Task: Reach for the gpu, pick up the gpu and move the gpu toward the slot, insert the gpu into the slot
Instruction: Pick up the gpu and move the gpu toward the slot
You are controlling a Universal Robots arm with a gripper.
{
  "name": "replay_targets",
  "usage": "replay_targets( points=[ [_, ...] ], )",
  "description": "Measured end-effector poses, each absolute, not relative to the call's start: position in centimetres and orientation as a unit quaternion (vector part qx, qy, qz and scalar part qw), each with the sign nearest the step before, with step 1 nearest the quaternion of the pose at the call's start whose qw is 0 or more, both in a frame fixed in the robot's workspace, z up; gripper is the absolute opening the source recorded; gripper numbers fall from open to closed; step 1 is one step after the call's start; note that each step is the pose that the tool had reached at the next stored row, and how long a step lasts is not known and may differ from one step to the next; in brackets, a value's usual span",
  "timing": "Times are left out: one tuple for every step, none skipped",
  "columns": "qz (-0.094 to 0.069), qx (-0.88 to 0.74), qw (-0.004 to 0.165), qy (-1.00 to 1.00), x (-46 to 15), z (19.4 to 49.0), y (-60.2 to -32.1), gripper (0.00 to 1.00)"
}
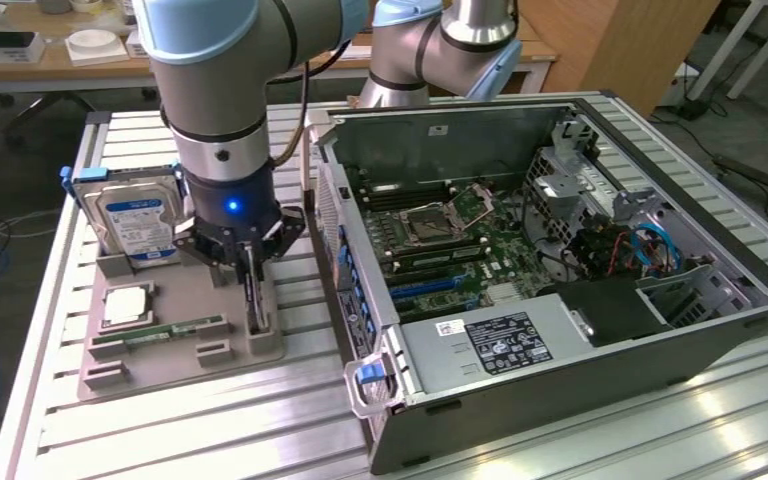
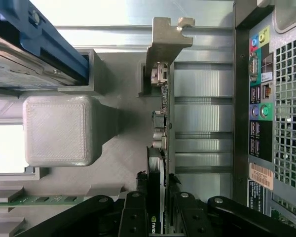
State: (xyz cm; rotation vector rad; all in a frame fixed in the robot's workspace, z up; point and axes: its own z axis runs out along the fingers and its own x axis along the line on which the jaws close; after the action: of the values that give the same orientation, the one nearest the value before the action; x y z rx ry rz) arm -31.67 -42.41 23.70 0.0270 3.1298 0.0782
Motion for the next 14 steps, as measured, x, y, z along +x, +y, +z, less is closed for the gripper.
replay_targets(
  points=[
    [0.025,0.009,0.005,1.000,-31.7,24.0,-42.4,0.26],
    [0.025,0.009,0.005,1.000,-31.7,24.3,-42.4,0.26],
    [0.025,0.009,0.005,1.000,-31.7,24.6,-42.4,0.26],
    [0.025,0.009,0.005,1.000,-31.7,24.9,-42.4,0.26],
    [0.025,0.009,0.005,1.000,-31.7,25.2,-42.4,0.26],
    [0.025,0.009,0.005,1.000,-31.7,25.5,-42.4,0.26],
    [0.025,0.009,0.005,1.000,-31.7,25.8,-42.4,0.26],
    [0.025,0.009,0.005,1.000,-31.7,26.1,-42.4,0.26],
    [0.025,0.009,0.005,1.000,-31.7,26.4,-42.4,0.26],
    [0.025,0.009,0.005,1.000,-31.7,26.8,-42.4,0.26],
    [0.025,0.009,0.005,1.000,-31.7,27.1,-42.4,0.26],
    [0.025,0.009,0.005,1.000,-31.7,27.4,-42.4,0.26],
    [0.025,0.009,0.005,1.000,-31.7,27.7,-42.4,0.26],
    [0.025,0.009,0.005,1.000,-31.7,28.0,-42.4,0.26]
  ],
)
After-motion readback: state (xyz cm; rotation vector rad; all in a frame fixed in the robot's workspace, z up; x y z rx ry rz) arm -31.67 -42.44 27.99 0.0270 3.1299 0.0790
